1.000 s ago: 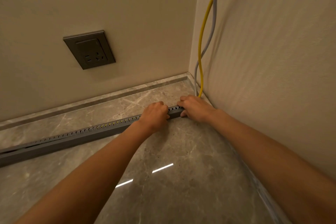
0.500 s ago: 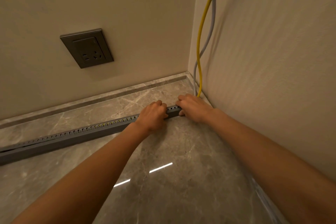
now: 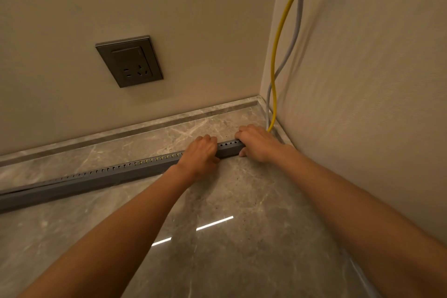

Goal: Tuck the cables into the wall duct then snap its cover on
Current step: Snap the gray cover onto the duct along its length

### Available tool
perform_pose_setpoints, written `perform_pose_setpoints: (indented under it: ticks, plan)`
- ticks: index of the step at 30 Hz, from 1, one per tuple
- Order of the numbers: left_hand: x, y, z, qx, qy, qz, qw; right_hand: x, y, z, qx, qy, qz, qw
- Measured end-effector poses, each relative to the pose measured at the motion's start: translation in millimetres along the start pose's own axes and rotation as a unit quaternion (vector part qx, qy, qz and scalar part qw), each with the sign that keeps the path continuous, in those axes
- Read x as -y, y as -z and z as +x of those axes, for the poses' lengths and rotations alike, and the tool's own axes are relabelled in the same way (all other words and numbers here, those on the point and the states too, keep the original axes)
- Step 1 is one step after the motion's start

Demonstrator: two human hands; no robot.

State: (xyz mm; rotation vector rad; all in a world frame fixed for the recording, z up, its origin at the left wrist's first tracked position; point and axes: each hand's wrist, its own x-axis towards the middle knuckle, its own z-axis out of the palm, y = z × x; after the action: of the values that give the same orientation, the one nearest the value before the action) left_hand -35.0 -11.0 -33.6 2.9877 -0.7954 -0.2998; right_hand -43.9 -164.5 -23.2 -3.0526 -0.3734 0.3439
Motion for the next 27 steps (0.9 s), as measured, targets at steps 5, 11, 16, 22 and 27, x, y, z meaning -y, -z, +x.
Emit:
perform_pose_setpoints:
  ticks: [5,11,16,22,27]
  plan:
    - [26.4,4.3,-11.2,-0.002,0.028,-0.096,0.995,5.6,6.2,8.3,0.034,-0.037,0.013,0.999]
    - [71.2,13.6,-28.8,0.063,0.075,-0.089,0.991,47.4,3.8,24.1,0.039,-0.009,0.097,0.995]
    - [70.7,9.1,-33.7,0.046,0.055,-0.039,0.997,74.7,-6.5,29.9,0.004,0.028,0.085,0.996]
    - [58.4,1.0,-32.0,-0.006,0.033,-0.016,0.999,64.8,-8.5,26.9,-0.026,0.021,0.065,0.997]
    - [59.6,0.9,-27.9,-0.019,0.031,-0.073,0.997,57.6,-5.7,23.7,-0.023,0.011,0.075,0.997]
